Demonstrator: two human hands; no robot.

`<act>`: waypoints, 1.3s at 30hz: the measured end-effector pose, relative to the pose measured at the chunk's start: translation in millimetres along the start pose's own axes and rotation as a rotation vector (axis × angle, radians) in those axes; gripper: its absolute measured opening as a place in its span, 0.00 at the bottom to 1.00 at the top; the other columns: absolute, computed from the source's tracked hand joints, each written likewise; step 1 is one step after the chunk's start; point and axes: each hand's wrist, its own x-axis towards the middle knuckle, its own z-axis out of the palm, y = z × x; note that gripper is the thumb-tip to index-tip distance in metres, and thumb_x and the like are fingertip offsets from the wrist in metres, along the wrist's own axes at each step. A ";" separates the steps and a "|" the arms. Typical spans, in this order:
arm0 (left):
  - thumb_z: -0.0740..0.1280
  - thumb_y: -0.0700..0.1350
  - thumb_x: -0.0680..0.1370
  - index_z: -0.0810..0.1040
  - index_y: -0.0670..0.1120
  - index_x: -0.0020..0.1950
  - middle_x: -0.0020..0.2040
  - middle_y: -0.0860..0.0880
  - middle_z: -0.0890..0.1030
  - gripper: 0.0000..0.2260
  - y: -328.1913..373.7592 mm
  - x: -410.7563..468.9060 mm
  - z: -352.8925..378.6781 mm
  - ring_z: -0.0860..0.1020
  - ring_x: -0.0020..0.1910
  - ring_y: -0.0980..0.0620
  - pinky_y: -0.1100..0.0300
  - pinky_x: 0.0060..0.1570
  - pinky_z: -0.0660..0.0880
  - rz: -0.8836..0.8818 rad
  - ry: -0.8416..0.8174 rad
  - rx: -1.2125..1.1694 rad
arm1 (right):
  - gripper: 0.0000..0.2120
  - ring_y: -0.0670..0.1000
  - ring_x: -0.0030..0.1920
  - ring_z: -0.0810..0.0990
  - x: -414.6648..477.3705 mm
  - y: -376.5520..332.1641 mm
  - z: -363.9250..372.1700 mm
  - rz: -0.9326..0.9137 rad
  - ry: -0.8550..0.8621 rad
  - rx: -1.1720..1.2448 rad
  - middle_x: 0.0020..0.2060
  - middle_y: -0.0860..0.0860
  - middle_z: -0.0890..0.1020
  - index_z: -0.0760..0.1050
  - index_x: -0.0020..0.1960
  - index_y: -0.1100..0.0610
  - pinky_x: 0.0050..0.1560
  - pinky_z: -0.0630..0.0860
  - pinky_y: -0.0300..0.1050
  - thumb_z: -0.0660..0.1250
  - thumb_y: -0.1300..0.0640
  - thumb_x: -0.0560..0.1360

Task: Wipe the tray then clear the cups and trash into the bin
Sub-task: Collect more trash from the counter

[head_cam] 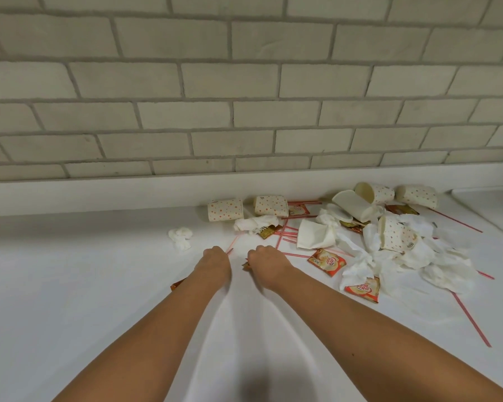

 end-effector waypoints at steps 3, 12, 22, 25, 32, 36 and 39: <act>0.63 0.34 0.75 0.66 0.39 0.61 0.60 0.41 0.73 0.16 0.7 -7.2 -1.9 0.77 0.57 0.45 0.58 0.50 0.74 0.056 -0.027 -0.016 | 0.16 0.59 0.60 0.75 -6.4 3.8 -1.0 0.015 -0.033 -0.001 0.59 0.61 0.75 0.70 0.63 0.65 0.56 0.73 0.47 0.55 0.55 0.82; 0.55 0.33 0.79 0.66 0.38 0.69 0.51 0.43 0.76 0.18 12.3 -29.7 -14.3 0.77 0.43 0.49 0.61 0.38 0.74 0.108 0.036 0.031 | 0.15 0.58 0.60 0.75 -37.8 28.6 0.1 0.090 -0.137 0.107 0.60 0.59 0.76 0.72 0.63 0.64 0.57 0.73 0.47 0.60 0.57 0.80; 0.58 0.34 0.78 0.69 0.38 0.67 0.64 0.43 0.75 0.17 70.9 -77.1 -24.6 0.75 0.63 0.47 0.59 0.60 0.72 0.127 0.074 0.251 | 0.09 0.54 0.40 0.74 -106.9 73.8 16.2 0.191 -0.259 0.344 0.47 0.57 0.79 0.74 0.53 0.64 0.30 0.66 0.38 0.57 0.63 0.77; 0.57 0.35 0.79 0.68 0.37 0.67 0.63 0.42 0.75 0.16 103.1 -101.2 -15.9 0.75 0.62 0.47 0.60 0.59 0.72 0.239 0.042 0.292 | 0.08 0.51 0.34 0.75 -137.4 101.2 5.3 0.214 -0.313 0.444 0.40 0.55 0.76 0.71 0.52 0.61 0.29 0.66 0.37 0.56 0.60 0.78; 0.55 0.36 0.80 0.72 0.34 0.61 0.58 0.43 0.77 0.12 186.7 -159.9 22.6 0.78 0.48 0.45 0.68 0.38 0.70 0.500 0.030 -0.012 | 0.05 0.55 0.32 0.80 -217.0 183.8 -9.2 0.377 -0.270 0.624 0.48 0.57 0.78 0.69 0.51 0.60 0.27 0.76 0.39 0.58 0.64 0.76; 0.54 0.35 0.79 0.72 0.37 0.63 0.60 0.42 0.75 0.14 243.7 -196.8 54.9 0.71 0.46 0.48 0.63 0.36 0.68 0.582 -0.110 -0.106 | 0.02 0.58 0.39 0.82 -270.5 232.5 -8.7 0.447 -0.305 0.576 0.47 0.55 0.77 0.70 0.45 0.56 0.32 0.75 0.40 0.61 0.63 0.75; 0.53 0.35 0.80 0.71 0.37 0.64 0.59 0.40 0.75 0.15 286.5 -236.5 87.2 0.74 0.51 0.44 0.59 0.39 0.69 0.693 -0.250 -0.144 | 0.03 0.56 0.46 0.81 -317.5 268.3 -3.9 0.520 -0.334 0.566 0.44 0.52 0.77 0.72 0.45 0.56 0.37 0.76 0.40 0.64 0.62 0.74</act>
